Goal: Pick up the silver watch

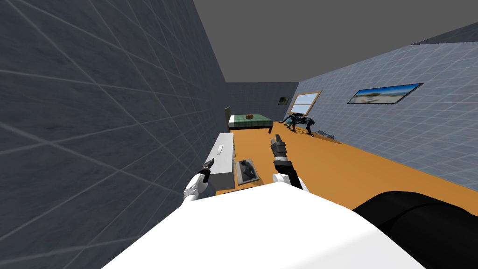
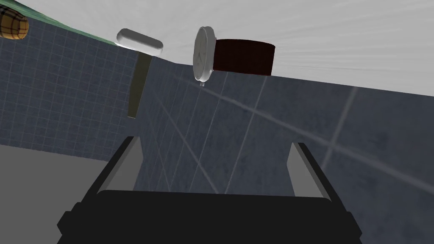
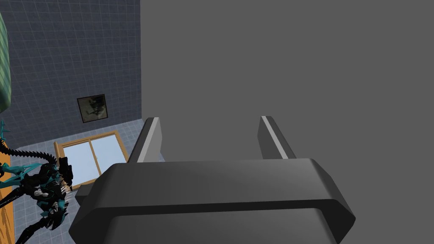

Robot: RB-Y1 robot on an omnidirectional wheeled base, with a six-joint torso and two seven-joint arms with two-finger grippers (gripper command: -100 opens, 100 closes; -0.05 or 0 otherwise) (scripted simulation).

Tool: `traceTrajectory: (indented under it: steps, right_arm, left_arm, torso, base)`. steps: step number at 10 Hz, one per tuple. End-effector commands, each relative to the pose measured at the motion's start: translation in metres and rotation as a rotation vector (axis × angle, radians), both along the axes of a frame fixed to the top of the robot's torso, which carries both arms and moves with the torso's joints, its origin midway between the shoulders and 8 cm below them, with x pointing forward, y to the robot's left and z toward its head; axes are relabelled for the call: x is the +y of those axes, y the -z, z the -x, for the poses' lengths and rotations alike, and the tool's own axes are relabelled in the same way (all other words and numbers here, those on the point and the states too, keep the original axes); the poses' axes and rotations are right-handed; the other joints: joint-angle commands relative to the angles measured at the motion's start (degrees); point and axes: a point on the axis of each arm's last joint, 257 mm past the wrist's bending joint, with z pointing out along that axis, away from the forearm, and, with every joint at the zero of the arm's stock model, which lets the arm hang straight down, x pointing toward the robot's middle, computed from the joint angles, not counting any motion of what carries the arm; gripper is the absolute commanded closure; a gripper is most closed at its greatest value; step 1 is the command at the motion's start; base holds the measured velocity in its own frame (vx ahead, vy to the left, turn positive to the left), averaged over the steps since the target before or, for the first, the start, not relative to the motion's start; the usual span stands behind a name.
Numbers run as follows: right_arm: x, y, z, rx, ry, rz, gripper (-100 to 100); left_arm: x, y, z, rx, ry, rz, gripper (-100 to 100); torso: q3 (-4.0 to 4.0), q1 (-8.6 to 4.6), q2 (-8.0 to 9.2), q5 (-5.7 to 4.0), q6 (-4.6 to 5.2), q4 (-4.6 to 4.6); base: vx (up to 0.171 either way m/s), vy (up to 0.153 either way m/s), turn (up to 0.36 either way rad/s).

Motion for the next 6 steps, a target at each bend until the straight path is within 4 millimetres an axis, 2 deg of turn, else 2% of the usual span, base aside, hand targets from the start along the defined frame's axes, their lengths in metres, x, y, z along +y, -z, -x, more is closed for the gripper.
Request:
traceTrajectory:
  steps: [1, 5, 6]
  right_arm:
    - [0.0, 0.0, 0.0, 0.0, 0.0, 0.0, 0]
    - [0.0, 0.0, 0.0, 0.0, 0.0, 0.0, 0]
    - [0.0, 0.0, 0.0, 0.0, 0.0, 0.0, 0]
  left_arm:
    - [0.006, 0.013, 0.003, 0.04, -0.007, -0.044, -100]
    - [0.015, 0.037, 0.013, 0.113, -0.01, -0.11, -100]
    - [0.015, 0.037, 0.013, 0.113, -0.01, -0.11, -100]
  torso:
    - [0.0, 0.0, 0.0, 0.0, 0.0, 0.0]
    - [0.01, -0.01, 0.01, -0.01, 0.0, 0.0]
    - [0.01, -0.01, 0.02, 0.0, 0.0, 0.0]
  base:
    - [0.017, -0.037, -0.014]
    - [0.018, -0.032, -0.013]
    - [0.011, -0.015, -0.001]
